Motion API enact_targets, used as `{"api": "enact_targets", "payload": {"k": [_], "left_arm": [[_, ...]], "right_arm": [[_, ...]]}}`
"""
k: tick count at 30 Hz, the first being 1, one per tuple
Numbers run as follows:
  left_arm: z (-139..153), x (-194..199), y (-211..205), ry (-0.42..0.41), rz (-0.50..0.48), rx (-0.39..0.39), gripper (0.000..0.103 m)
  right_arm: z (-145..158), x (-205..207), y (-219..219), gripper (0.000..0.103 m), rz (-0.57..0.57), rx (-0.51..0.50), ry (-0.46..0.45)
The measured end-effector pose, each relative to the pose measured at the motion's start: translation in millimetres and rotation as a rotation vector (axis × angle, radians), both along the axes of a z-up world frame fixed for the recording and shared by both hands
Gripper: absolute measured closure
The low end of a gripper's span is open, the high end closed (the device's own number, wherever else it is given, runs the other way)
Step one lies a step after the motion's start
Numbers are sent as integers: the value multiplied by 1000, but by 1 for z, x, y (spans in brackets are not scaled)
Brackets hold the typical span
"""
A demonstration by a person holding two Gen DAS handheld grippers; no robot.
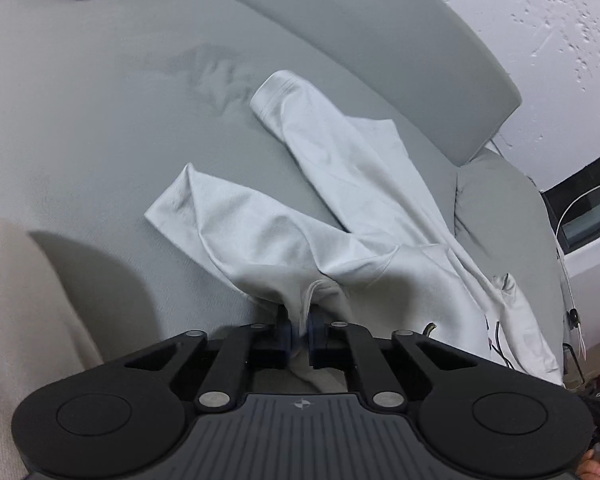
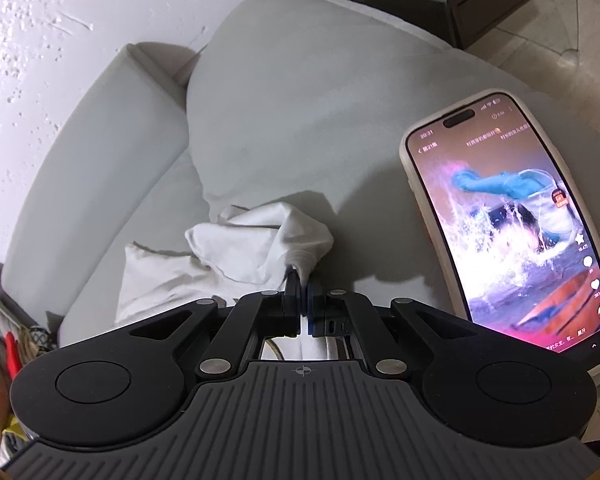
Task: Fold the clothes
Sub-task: 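Lift the shirt high with both grippers and shake it out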
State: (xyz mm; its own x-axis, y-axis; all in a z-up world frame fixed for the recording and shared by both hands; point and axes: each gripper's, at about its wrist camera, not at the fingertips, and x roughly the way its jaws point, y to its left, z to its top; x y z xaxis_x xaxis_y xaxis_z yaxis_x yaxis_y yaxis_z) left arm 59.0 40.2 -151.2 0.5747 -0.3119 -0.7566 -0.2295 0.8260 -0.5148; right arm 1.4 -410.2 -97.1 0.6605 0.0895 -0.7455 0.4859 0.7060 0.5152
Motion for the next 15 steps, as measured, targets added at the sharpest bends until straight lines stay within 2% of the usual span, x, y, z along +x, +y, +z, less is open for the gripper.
{"api": "enact_targets", "payload": {"k": [2, 5, 9, 11, 13, 15], "left_arm": [[8, -3, 1, 24, -22, 0, 100], [28, -10, 11, 76, -59, -41, 100], [78, -24, 38, 29, -104, -162, 102], [114, -32, 56, -73, -104, -238, 102], [159, -41, 75, -244, -81, -305, 103], [206, -52, 94, -428, -49, -372, 103]], "right_arm": [[-1, -1, -1, 100, -1, 14, 8], [3, -2, -3, 100, 2, 43, 3], [14, -5, -4, 101, 21, 98, -11], [32, -9, -6, 101, 47, 161, -58], [52, -13, -7, 101, 74, 228, -108], [91, -20, -7, 101, 103, 255, -220]]}}
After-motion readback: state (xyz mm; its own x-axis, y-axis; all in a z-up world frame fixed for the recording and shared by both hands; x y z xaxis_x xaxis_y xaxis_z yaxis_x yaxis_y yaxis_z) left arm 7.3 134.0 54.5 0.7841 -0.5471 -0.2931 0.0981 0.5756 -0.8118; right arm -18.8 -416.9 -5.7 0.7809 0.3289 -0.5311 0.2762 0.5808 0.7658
